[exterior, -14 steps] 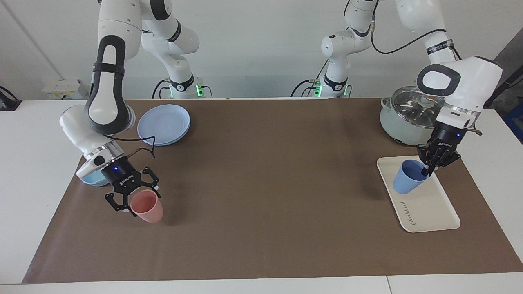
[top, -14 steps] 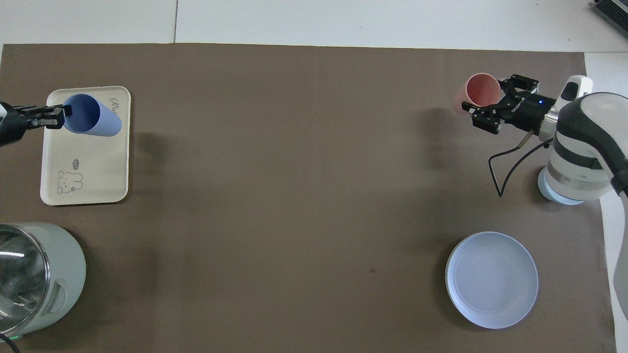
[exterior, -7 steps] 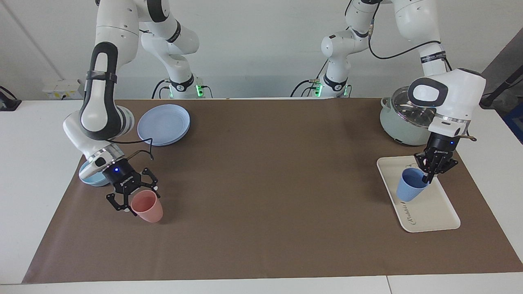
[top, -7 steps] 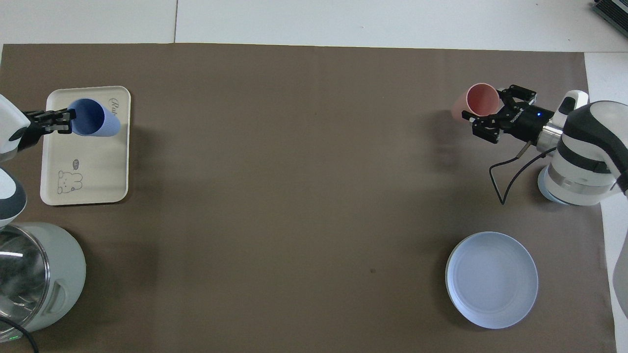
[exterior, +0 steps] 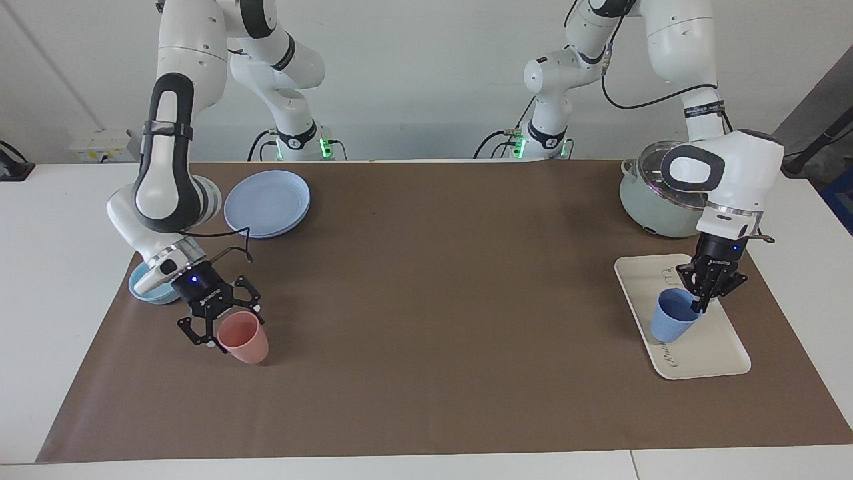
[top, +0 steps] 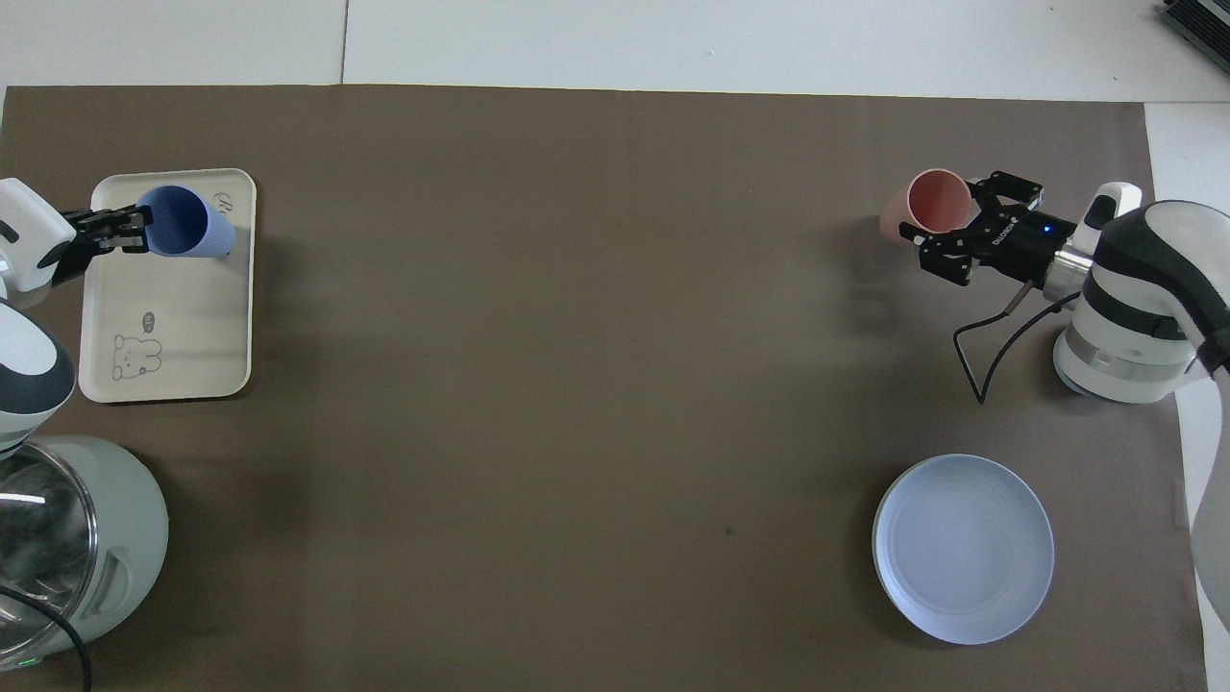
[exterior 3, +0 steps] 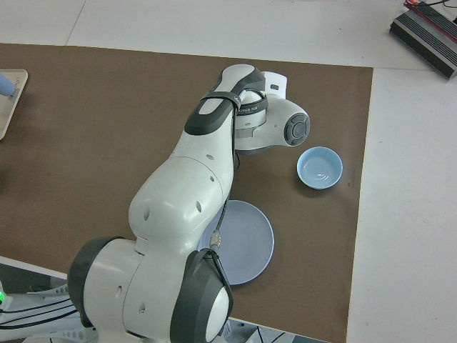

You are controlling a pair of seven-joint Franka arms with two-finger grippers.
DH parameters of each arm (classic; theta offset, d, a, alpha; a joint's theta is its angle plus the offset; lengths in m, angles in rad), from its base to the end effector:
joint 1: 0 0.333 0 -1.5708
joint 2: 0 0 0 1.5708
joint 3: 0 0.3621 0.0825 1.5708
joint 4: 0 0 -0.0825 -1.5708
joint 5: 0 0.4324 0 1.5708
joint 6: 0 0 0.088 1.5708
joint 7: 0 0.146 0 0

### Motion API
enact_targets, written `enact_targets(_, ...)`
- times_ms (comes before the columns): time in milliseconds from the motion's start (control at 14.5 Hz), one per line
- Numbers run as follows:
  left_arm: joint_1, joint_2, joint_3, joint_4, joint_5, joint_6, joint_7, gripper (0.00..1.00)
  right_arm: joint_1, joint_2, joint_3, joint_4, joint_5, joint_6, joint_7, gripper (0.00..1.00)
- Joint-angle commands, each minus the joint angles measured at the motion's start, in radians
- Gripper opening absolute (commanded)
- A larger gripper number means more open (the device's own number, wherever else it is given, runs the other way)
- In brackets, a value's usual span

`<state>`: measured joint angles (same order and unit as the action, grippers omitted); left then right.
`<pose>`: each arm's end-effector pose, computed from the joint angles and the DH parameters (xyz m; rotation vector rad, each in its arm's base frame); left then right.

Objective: Place cup on tray

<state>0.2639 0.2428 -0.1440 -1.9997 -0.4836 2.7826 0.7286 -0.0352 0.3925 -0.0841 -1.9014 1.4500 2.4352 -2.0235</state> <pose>0.6978 0.1032 0.3786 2.9146 -0.2725 0.9173 0.7159 -0.0545 0.2980 -2.3374 -0.9782 -1.2152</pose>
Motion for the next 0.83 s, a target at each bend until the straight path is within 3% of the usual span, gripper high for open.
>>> enact_targets(0,-0.009,0.018,0.003,0.022,0.020,0.022,0.005,0.00,-0.015,0.008,0.010,-0.014,0.067,-0.005,-0.101,0.00)
enact_targets(276,-0.002,0.020,0.004,0.021,0.020,0.022,0.044,0.00,-0.031,0.005,0.009,-0.028,0.067,-0.002,-0.119,0.00)
enact_targets(345,0.005,0.020,0.004,0.019,0.020,0.022,0.051,0.00,-0.031,0.003,0.010,-0.042,0.067,0.002,-0.133,0.07)
enact_targets(414,0.011,0.020,0.004,0.019,0.020,0.020,0.063,0.00,-0.031,0.002,0.010,-0.045,0.067,0.005,-0.161,0.74)
enact_targets(483,0.018,0.020,0.003,0.022,0.019,0.022,0.078,0.00,-0.031,0.002,0.009,-0.045,0.067,0.005,-0.184,1.00)
enact_targets(759,0.052,0.059,0.003,0.038,0.011,0.028,0.081,0.00,-0.026,-0.026,0.007,-0.044,0.064,0.007,-0.173,1.00)
